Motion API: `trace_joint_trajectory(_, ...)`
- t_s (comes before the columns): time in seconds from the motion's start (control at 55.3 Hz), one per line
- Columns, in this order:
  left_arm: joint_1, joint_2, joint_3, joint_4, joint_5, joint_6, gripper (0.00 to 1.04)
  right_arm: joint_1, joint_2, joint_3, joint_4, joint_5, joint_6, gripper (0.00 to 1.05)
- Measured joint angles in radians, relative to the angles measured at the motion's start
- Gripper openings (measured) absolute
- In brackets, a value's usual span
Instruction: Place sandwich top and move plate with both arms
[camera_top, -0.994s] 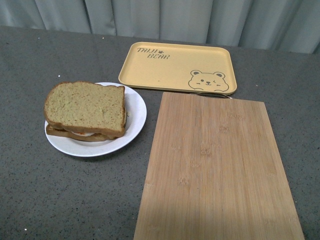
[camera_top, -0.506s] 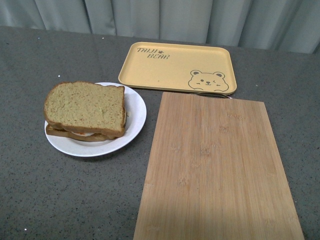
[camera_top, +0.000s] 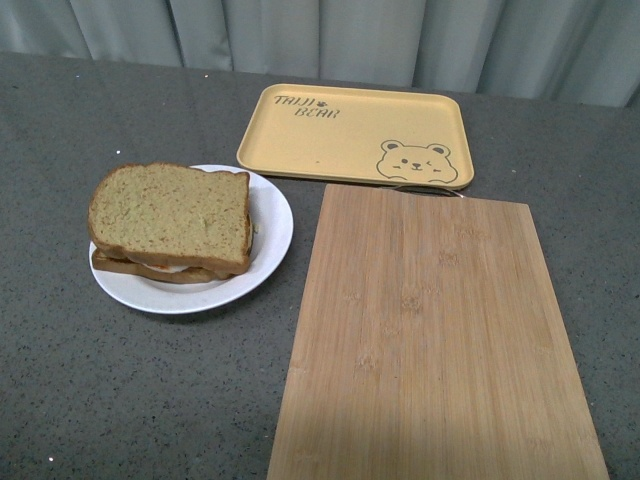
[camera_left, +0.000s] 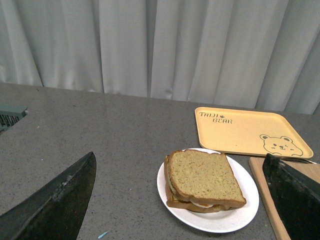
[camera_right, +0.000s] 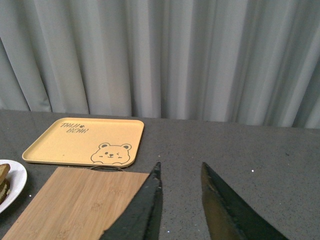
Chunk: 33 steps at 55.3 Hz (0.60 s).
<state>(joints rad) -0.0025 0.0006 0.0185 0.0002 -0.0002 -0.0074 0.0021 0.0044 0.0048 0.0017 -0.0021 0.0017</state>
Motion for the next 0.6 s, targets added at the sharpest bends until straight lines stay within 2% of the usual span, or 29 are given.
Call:
trace_joint_trajectory(0.199, 0.0, 0.0, 0.0, 0.0, 0.0, 0.0, 0.98, 0.0, 0.0, 0.0, 0.0, 0.0, 0.0, 0.74)
trace_joint_trajectory(0.253, 0.0, 0.004, 0.002, -0.004, -0.003, -0.005, 0.98, 0.0, 0.0, 0.0, 0.0, 0.0, 0.0, 0.88)
trace_joint_trajectory(0.289, -0.002, 0.056, 0.034, -0.097, -0.003, -0.051, 0.98, 0.0, 0.0, 0.0, 0.0, 0.0, 0.0, 0.96)
trace_joint_trajectory(0.307, -0.001, 0.117, 0.053, -0.129, -0.004, -0.082, 0.98, 0.0, 0.0, 0.0, 0.0, 0.0, 0.002, 0.97)
trace_joint_trajectory(0.362, -0.01, 0.272, 0.071, -0.103, -0.008, -0.158, 0.98, 0.0, 0.0, 0.0, 0.0, 0.0, 0.0, 0.95)
trace_joint_trajectory(0.47, -0.052, 0.495, 0.102, 0.027, -0.022, -0.243, 0.98, 0.0, 0.0, 0.0, 0.0, 0.0, 0.0, 0.95)
trace_joint_trajectory(0.597, -0.096, 0.772, 0.153, 0.186, 0.033, -0.363, 0.98, 0.0, 0.0, 0.0, 0.0, 0.0, 0.0, 0.95)
